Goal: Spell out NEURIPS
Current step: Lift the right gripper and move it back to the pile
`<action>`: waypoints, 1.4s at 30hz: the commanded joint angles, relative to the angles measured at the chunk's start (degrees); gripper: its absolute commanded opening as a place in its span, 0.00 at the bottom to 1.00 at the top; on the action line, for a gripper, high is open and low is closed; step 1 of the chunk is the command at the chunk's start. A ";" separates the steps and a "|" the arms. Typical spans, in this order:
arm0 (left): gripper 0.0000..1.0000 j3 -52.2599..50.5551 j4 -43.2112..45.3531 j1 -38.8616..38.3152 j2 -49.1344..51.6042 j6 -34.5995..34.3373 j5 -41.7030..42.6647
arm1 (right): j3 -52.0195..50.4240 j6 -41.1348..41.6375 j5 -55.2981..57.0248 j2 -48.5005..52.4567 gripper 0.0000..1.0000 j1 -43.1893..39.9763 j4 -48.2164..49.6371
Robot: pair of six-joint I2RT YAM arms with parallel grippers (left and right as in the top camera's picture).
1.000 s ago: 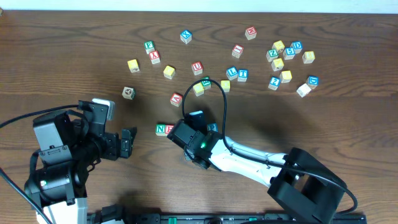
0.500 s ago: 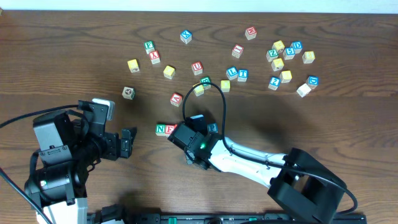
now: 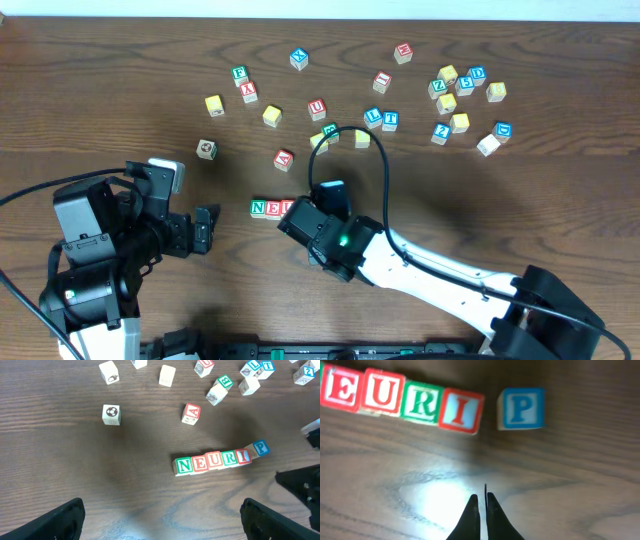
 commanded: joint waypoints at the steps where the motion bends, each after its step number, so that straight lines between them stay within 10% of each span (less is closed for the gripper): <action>1: 0.98 1.16 0.20 0.33 -0.04 0.98 0.72 | -0.04 2.47 7.26 -0.50 0.01 0.39 -0.98; 42: 0.98 1.16 0.20 0.33 -0.04 0.98 0.72 | -0.02 2.80 8.74 6.88 0.01 -22.14 1.64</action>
